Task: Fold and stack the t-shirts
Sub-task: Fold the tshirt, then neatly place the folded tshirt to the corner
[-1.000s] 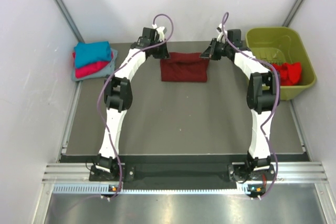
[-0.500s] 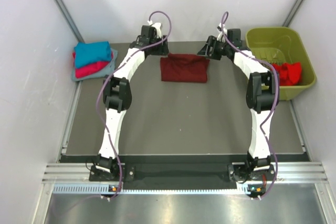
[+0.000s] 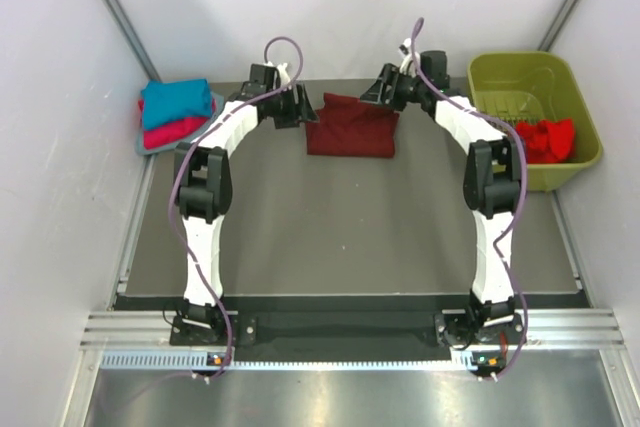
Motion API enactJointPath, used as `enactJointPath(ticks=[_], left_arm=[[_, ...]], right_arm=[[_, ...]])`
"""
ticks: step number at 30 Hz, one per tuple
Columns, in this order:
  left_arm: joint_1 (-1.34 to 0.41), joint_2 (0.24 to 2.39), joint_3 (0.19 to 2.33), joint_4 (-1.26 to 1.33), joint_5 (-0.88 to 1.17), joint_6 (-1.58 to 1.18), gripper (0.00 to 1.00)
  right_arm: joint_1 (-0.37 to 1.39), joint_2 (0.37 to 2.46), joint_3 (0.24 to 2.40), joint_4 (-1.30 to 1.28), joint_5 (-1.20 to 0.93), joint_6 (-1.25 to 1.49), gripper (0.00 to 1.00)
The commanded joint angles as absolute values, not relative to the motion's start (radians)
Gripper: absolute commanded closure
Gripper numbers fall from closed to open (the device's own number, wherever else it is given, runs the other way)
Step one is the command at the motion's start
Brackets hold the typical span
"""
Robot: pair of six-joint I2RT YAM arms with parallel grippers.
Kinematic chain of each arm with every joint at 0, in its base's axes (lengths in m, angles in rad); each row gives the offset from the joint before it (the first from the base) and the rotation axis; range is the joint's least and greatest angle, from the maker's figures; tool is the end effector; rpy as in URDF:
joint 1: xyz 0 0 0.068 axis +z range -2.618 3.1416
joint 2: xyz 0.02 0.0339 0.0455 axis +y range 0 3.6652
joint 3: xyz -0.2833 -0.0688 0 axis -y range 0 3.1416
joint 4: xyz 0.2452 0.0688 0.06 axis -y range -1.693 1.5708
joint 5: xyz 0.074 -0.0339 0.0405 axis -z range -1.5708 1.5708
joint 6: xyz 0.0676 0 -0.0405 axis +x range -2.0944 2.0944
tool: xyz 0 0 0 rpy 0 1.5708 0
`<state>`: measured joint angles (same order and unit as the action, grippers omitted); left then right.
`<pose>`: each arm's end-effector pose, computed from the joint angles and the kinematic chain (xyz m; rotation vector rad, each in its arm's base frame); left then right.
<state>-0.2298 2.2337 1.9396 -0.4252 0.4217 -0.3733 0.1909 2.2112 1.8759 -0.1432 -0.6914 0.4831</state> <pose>0.5278 -0.1519 0.2338 0.0585 2.3406 -0.7901 0.5343 0.1471 0.2586 -0.1468 2.1111 1.1181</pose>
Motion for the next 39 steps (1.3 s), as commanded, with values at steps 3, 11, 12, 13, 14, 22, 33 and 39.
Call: enactJointPath(ticks=[3,11,12,13,14,22,33,39], left_arm=[[-0.215,2.302,1.927,-0.365,0.549,-0.399,0.27],[-0.209,2.356,1.939,-0.367,0.538,-0.39,0.22],[-0.209,2.359,1.942,-0.364,0.538,-0.394,0.22],[-0.207,2.371,1.947,-0.357,0.535,-0.397,0.22],[-0.204,2.378,1.95,-0.351,0.532,-0.406,0.21],[-0.196,2.54,2.129,-0.29,0.483,-0.423,0.17],[-0.244,2.628,2.151,-0.232,0.604,-0.503,0.24],[-0.253,2.658,2.166,-0.201,0.65,-0.512,0.33]], right_arm=[[0.23,2.339,1.957,-0.104,-0.71,0.509,0.34],[0.236,2.516,2.15,-0.104,-0.646,0.506,0.33],[0.236,2.545,2.169,-0.104,-0.626,0.508,0.32],[0.238,2.557,2.204,-0.1,-0.62,0.508,0.32],[0.239,2.569,2.223,-0.098,-0.615,0.508,0.32],[0.241,2.6,2.249,-0.086,-0.594,0.506,0.3],[0.25,2.539,2.143,-0.1,-0.618,0.503,0.3],[0.273,2.536,2.114,-0.103,-0.629,0.499,0.3]])
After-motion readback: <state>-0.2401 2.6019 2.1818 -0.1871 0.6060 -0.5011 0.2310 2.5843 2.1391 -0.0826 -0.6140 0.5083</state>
